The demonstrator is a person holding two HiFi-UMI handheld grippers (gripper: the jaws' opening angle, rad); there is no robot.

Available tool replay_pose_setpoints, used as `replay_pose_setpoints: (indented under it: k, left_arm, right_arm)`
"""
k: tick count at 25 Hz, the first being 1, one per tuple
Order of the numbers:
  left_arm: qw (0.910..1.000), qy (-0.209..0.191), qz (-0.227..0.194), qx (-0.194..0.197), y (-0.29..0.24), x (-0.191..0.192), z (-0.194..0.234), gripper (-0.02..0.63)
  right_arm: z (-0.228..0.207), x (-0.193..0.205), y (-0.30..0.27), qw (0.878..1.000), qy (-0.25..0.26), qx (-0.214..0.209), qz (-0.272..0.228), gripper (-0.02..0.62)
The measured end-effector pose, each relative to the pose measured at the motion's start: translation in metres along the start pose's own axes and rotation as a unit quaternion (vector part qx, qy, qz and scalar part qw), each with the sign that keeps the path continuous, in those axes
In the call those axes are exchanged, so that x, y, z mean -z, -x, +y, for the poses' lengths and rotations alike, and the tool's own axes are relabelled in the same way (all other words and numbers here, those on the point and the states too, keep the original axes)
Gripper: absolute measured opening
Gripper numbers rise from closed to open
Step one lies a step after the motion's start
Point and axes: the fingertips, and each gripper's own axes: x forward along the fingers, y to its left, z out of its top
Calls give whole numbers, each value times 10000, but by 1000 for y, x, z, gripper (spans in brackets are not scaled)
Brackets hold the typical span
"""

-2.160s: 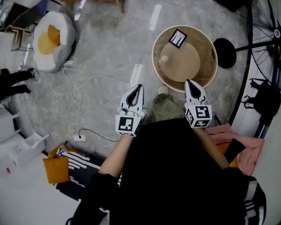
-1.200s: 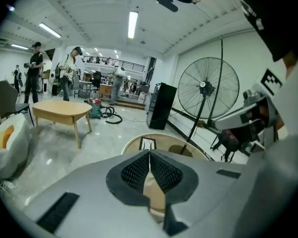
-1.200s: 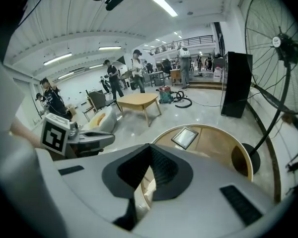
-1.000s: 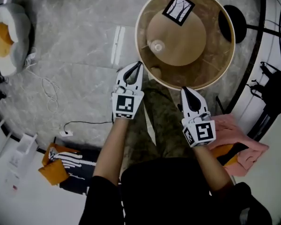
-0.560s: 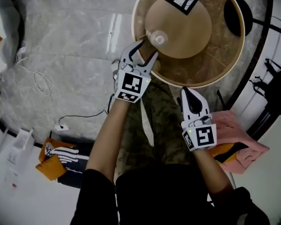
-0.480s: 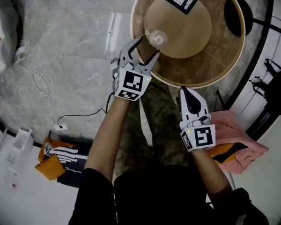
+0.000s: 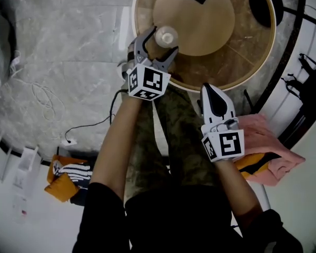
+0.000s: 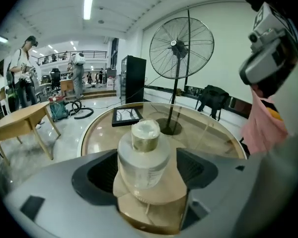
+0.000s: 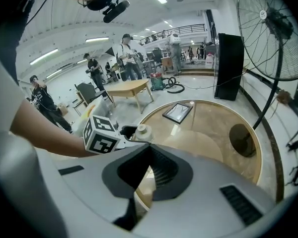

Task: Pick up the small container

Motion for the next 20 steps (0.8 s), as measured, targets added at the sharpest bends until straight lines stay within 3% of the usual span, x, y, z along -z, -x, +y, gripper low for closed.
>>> replay_pose_setpoints:
  k: [4, 10, 20]
  left_arm:
    - [9998, 84, -61, -144, -9, -3, 5, 362]
    - [10000, 90, -1, 34, -29, -1, 0, 361]
    - [9999, 44, -105, -71, -33, -3, 2, 355]
  right_arm:
    - [-7, 8, 4, 10000, -19, 51, 57, 21]
    - [-19, 21, 7, 9995, -132, 236, 165, 21]
    - [-28, 27, 15, 9990, -286, 349, 41, 21]
